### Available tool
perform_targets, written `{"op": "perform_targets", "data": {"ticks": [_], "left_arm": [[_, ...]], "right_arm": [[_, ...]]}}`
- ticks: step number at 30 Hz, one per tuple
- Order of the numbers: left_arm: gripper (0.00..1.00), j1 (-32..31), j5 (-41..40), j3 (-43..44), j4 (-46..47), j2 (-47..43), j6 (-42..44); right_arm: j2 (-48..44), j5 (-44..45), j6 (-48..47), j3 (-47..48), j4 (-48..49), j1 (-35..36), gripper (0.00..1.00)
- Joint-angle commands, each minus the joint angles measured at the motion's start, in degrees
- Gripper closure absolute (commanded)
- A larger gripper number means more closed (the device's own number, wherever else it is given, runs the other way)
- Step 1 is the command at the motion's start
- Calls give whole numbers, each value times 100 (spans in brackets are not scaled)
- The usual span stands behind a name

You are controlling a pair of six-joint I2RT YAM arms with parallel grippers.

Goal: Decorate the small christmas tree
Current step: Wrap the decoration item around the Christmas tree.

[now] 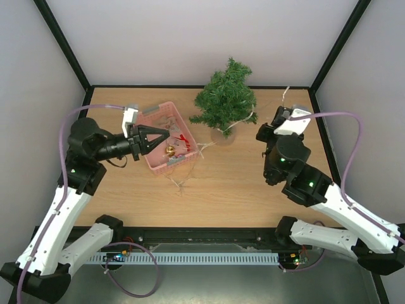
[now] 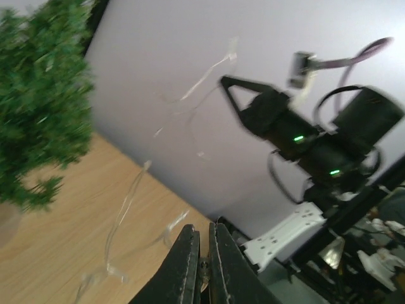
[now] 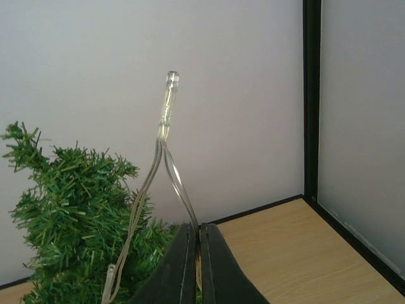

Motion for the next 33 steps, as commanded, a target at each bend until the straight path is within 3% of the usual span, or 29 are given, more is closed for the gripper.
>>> {"op": "perform_targets", "data": {"ticks": [1,3,5,7,14,22,33], "left_arm": [[97,-14,-414,-353,-494,15,755],[96,-14,-446,-527,-480,34,872],[78,-21,-403,-672,-435,75,864],[68,-24,-356,-748,-445,165,882],[46,-474,-596,-1024,219,295,1112],[38,-1878,-1137,-895,1134,779,1537],[36,-2810,-2199,-1051,2151,1671,1663]], "right_arm": [[-449,-247,-290,-67,320,6,98],[-709,-1008,-450,-161,576,5,98],[-936,-1730,-452,-263,664,13,98],[-1053,-2260,-356,-293,472,4,98],[-1033,-3947,99,-141,-393,9,98],[-674,-5886,492,172,-603,2,98],[-532,-5920,1116,-144,425,7,98]]}}
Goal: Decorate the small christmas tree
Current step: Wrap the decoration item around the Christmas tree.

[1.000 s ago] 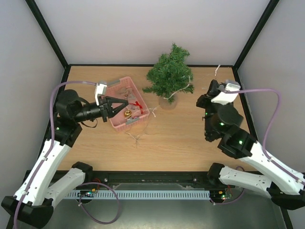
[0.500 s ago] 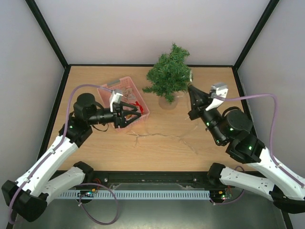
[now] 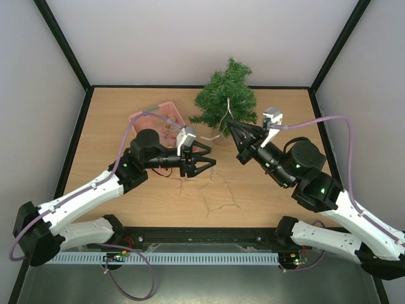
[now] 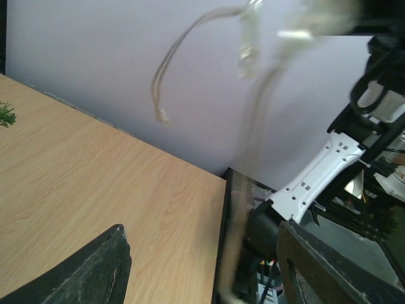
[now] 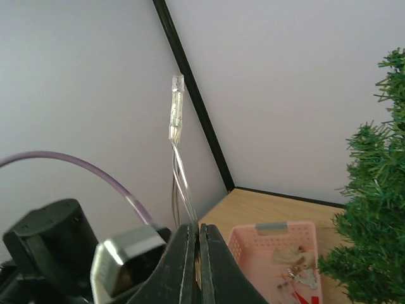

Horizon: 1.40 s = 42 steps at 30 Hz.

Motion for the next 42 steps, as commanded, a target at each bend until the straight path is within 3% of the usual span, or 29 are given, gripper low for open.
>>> {"op": "perform_targets", "data": {"ticks": [1,4,9,13,17,20,29,35,39,42], "left_arm": [[36,-145,-557,-37,723,295,182],[39,-149,-524,25,939,457,153],[55,-152,-449,25,1357,543,141],[60,-149,-401,-39,1529,511,166],[84,-154,-447,-48,1465,451,300],[97,-150,-617,-84,1290,272,465],[98,-154,-1636,-167,783,-359,791],[98,-10,-2307,558,-37,-149,685],[98,506,-1999,1097,-259,249,322],[98,824,-1658,1256,-10,398,194]], "right_arm": [[72,-186,278,-55,521,9,98],[105,-222,307,-52,573,3,98],[82,-183,301,-70,576,10,98],[16,-108,287,-91,533,10,98],[-42,24,243,-105,493,17,98],[-81,165,166,-56,373,12,98],[-152,1394,-368,101,-126,5,98],[314,2706,-1084,638,-168,6,98],[898,3418,-1545,1162,-72,-14,98],[1342,3393,-1618,1525,-97,-241,98]]}}
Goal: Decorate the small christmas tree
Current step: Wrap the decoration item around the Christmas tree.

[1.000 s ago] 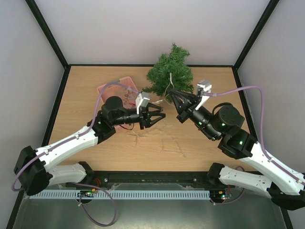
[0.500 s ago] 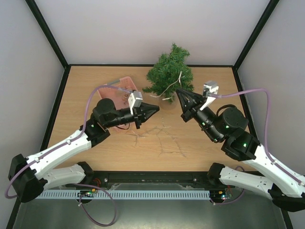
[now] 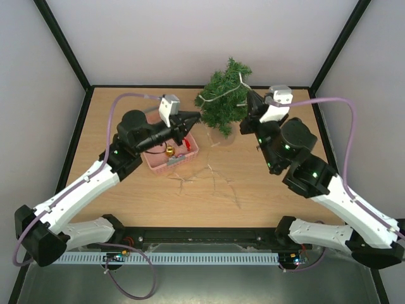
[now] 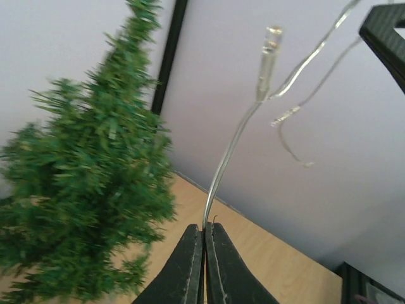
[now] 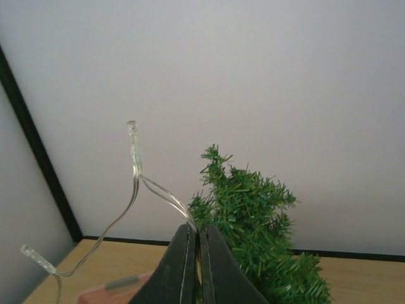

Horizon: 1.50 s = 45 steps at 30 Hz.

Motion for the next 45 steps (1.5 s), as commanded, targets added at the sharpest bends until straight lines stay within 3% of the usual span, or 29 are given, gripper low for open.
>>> {"op": "perform_targets", "data": {"ticks": [1,11,17,23,35,40,45], "left_arm": [[98,404,349,357,133,186,-249],[98,649,589,928,429,737,-80],[98,947,728,1329,648,1145,-595],[98,1366,1097,1501,1054,1494,-957],[98,1710,1451,1910,1043,2010,-943],[98,1912,1426,1876,801,2028,-898],[98,2042,1453,1753,655,1912,-923]], "right_arm": [[566,406,-334,548,13,-307,98],[1303,-47,-116,1053,793,-1091,98],[1747,203,-276,1197,1434,-1423,98],[2258,-265,-2,1642,1522,-1889,98],[3032,-57,-223,1899,2129,-1960,98],[3469,-305,400,2516,1623,-2056,98],[3577,-467,619,2430,1656,-2059,98]]}}
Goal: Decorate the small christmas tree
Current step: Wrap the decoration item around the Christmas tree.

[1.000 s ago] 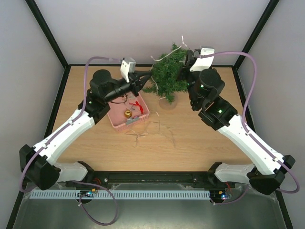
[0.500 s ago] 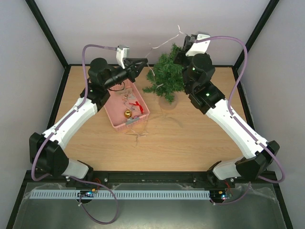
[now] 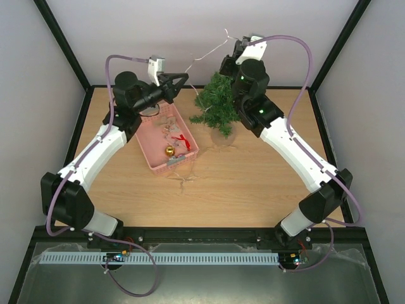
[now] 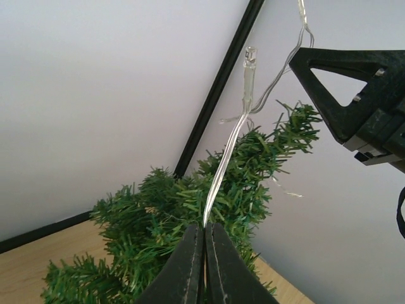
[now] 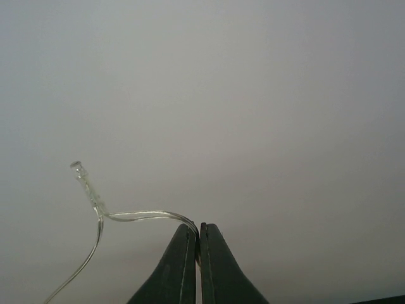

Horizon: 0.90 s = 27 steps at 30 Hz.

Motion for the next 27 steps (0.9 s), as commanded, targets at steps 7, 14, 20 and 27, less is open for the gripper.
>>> {"op": "perform_targets", "data": {"ticks": [7,14,20,27], "left_arm": [[98,206,274,-142,-602,-378,-208],[98,227,782,-672,-139,-658,-921],[98,204,775,-1015,303,-804,-1177],[98,208,751,-766,69,-640,-1052]], "right_arm": [[-64,-425,252,429,-1039,-24,77],[-609,-534,151,177,-2103,-29,58],[-920,-564,-11,-170,-2282,-24,61],[-713,-757,-214,116,-2432,-24,71]]}}
